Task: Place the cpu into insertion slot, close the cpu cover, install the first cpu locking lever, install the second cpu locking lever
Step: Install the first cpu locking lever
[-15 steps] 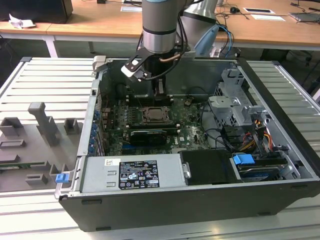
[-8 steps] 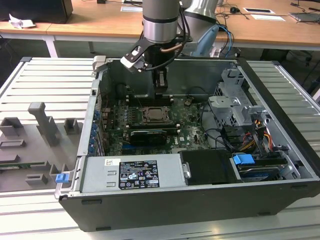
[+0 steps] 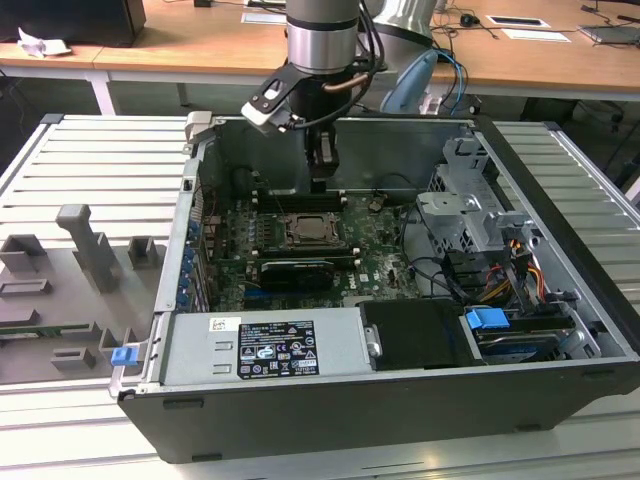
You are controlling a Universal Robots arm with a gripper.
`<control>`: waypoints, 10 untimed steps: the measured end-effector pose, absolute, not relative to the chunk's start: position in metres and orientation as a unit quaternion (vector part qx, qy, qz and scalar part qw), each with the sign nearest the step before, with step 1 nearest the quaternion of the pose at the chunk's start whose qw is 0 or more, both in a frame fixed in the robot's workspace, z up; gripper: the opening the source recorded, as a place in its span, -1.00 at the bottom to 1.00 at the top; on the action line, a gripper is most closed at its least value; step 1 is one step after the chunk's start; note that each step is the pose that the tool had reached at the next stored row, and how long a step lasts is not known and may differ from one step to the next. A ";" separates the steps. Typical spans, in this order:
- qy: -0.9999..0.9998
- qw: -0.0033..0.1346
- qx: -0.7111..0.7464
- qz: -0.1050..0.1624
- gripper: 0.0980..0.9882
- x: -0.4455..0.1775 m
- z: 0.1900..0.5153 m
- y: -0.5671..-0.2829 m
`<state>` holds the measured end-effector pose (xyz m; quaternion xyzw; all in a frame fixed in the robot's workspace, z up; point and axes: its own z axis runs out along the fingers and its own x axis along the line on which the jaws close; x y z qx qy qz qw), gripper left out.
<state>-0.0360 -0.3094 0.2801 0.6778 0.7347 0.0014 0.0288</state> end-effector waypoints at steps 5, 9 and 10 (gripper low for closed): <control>0.760 0.030 0.650 0.001 -0.98 -0.036 0.280 -0.309; 0.779 0.030 0.626 0.002 -0.98 -0.036 0.280 -0.309; 0.787 0.030 0.616 0.002 -0.98 -0.036 0.280 -0.309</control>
